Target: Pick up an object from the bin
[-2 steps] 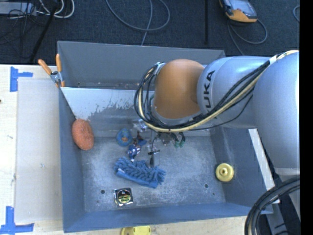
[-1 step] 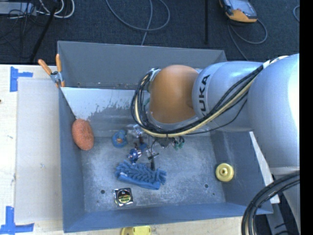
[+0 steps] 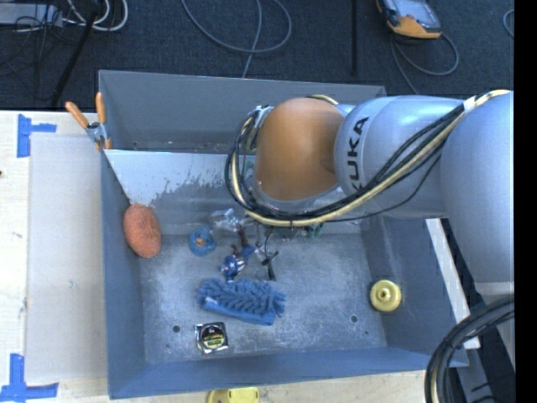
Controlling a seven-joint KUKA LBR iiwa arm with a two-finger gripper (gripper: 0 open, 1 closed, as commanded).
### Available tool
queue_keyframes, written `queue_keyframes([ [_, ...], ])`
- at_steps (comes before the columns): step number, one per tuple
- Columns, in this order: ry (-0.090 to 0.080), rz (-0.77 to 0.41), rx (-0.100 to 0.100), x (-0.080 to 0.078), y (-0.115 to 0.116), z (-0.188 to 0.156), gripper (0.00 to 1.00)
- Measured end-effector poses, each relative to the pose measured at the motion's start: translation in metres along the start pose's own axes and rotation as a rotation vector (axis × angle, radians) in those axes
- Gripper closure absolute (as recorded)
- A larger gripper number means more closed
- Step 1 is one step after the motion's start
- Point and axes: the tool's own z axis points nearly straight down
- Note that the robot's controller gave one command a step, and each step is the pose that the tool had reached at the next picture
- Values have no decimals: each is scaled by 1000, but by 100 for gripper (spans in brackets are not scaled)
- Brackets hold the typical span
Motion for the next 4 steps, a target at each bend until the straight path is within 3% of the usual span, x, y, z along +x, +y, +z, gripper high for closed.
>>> queue_keyframes([
  [1, -2, 225, 0, 8, 1, 15, 0],
  [2, -6, -464, 1, 61, -38, 23, 100],
  [4, -3, -461, 1, 64, -39, 23, 100],
])
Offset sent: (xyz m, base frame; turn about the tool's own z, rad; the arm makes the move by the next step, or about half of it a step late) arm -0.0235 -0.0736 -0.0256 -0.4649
